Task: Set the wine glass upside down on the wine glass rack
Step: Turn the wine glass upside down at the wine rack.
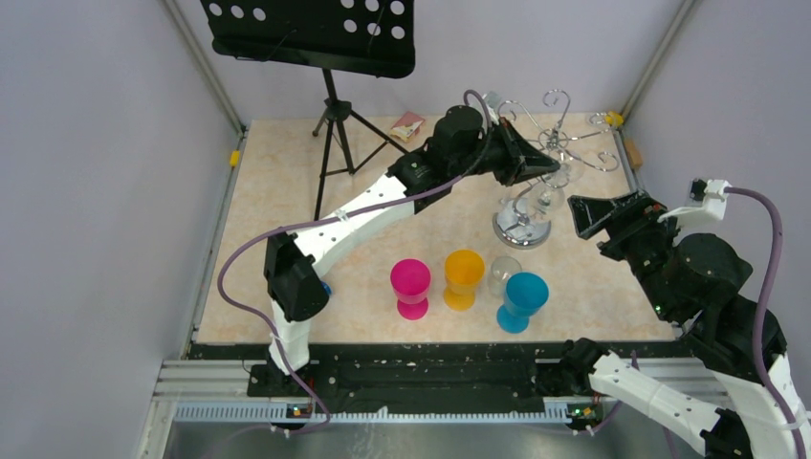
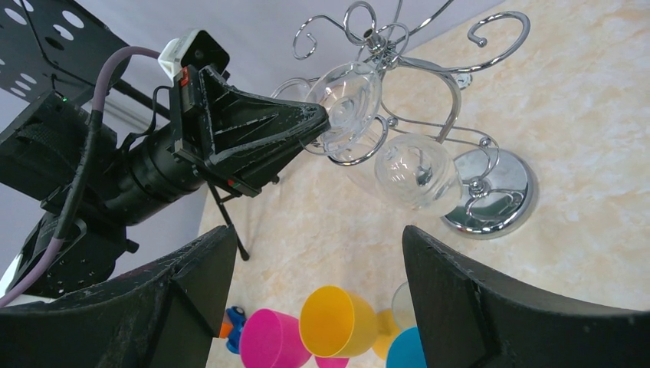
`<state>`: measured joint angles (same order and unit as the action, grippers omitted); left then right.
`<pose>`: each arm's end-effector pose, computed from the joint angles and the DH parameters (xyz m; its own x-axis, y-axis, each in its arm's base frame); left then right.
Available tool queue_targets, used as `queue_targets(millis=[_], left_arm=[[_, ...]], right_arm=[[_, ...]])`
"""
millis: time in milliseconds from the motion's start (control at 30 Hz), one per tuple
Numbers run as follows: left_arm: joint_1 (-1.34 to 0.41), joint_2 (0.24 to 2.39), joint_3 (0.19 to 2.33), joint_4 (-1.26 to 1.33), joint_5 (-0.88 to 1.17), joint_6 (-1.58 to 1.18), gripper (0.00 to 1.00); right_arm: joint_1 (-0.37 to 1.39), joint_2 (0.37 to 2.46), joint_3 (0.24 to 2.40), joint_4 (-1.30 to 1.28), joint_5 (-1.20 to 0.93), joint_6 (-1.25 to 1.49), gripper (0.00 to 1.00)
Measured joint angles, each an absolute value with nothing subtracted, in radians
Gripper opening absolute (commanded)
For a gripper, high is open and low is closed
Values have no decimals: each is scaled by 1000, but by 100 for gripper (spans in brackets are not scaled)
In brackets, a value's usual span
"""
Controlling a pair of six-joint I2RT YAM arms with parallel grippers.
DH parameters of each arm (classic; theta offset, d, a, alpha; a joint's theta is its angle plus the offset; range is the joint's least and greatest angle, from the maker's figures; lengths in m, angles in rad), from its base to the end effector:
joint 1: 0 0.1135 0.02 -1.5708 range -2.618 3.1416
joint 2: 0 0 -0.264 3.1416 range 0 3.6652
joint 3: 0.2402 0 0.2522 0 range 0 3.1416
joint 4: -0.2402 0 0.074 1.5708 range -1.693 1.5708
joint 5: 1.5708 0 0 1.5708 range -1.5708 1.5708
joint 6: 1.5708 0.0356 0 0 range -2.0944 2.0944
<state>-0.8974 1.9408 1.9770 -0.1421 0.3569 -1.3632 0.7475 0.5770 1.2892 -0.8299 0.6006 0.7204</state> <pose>0.2802 -0.3711 0.4171 -0.9423 -0.2890 -0.1688 0.1311 0.1453 -0.9807 0.0486 0.0176 0.4509 -0.1632 0.5908 -0.7901 -0.0553 0.7941 0.6053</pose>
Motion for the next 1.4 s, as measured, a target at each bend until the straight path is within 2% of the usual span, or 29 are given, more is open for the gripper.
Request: queue_targets(millis=[100,433,600,800,833,900,1167,1400], left_arm=[[-897,1941,1977,-143,350,-1361,0],[-897,1941,1977,-146,323,-1342,22],[-897,1941,1977,-167,316,-1333,30],[-897,1941,1977,-173,313,-1334,59],[-897,1941,1978,-171,315,-1333,73],[-897,1939,1983,-157,315,-1332,80],[-897,1891,1958,-152,306,-1322,88],[-897,1836,1887,-152,337,-1324,89]], right_arm=[[748,577,1289,-830,601,717,81],[748,576,1290,-831,601,717,81],[748,576,1290,-831,601,717,81],[748,576,1290,-831,601,717,81],[748,576,1290,-831,601,717,81],[748,576,1290,-831,601,717,81],[748,576,1290,-831,601,717,84],[748,576,1290,-831,600,717,86]])
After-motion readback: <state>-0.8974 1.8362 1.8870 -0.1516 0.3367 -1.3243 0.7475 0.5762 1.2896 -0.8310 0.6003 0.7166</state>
